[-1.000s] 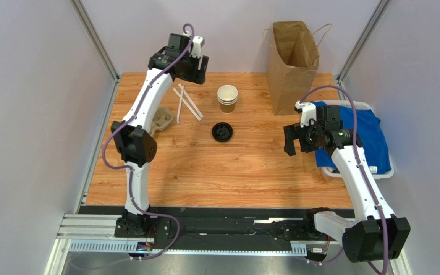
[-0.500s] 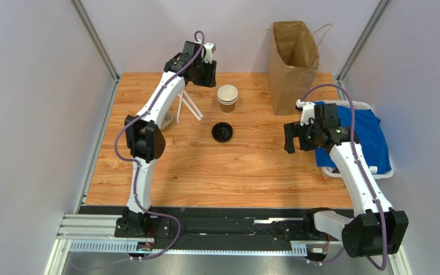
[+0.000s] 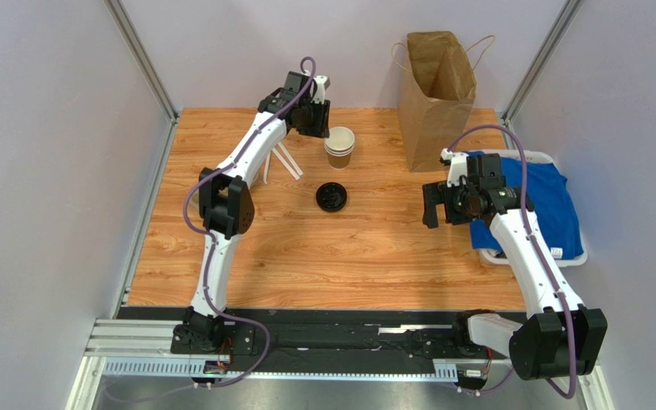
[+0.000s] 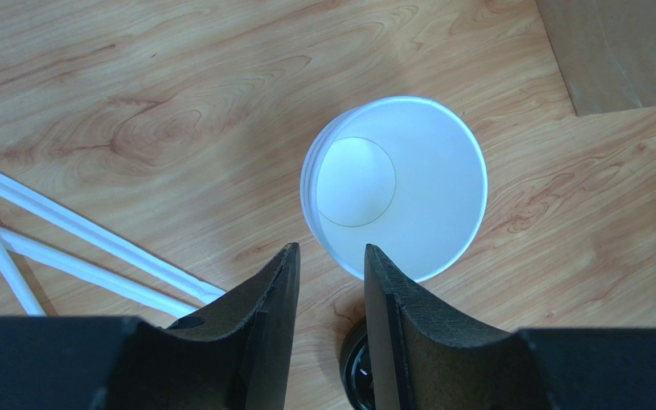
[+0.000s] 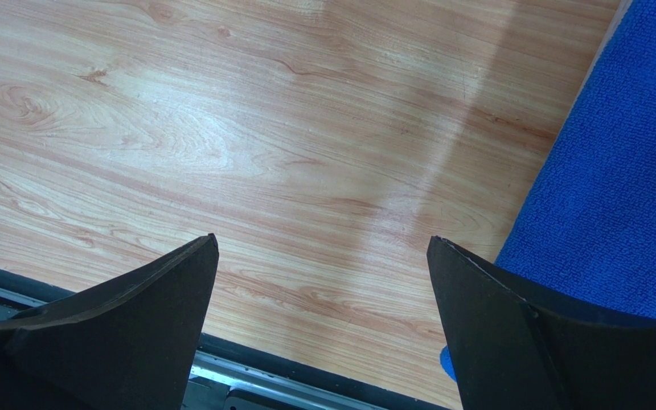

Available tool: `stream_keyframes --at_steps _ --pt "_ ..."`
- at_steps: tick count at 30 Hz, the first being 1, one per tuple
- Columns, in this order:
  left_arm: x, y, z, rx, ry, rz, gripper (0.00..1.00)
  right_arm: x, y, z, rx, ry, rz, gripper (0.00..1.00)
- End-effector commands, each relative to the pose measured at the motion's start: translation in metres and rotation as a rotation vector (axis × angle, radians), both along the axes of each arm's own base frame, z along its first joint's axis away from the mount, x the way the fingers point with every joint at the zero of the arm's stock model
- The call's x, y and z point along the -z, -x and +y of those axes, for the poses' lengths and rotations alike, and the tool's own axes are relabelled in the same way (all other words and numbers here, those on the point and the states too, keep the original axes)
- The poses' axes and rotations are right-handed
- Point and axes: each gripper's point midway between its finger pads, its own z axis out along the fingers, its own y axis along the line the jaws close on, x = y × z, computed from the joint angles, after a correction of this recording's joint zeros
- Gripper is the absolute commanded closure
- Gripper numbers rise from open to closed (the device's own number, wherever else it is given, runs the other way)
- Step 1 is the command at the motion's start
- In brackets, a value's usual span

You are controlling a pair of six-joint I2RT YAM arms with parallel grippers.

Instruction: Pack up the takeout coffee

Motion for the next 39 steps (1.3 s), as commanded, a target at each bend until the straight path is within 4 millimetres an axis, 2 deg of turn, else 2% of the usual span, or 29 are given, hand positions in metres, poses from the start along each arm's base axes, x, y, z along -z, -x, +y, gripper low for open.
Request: stream_keyframes --at_steps 1,11,20,26,39 --pt "-0.002 -0.009 -0.01 -0.009 0.024 -0.035 0.58 -0.01 -0.008 0.001 0.012 -0.01 -0.06 0.0" --pt "0.012 -0.015 -0.01 -0.031 0.008 -0.025 0.65 -0.007 -0.009 0.003 0.008 -0.016 -0.052 0.0" --pt "0.003 -0.015 -0.013 -0.035 0.033 -0.03 0.81 -0.005 -0.009 0.003 0.006 -0.015 -0.044 0.0" --pt "-0.013 -0.013 -0.013 -0.041 0.049 -0.048 1.0 -0.005 -0.011 0.005 0.001 -0.024 -0.04 0.0" --pt "-0.068 -0.011 -0.013 -0.048 0.11 -0.135 1.0 -0.005 -0.012 0.008 -0.007 -0.037 -0.032 0.0"
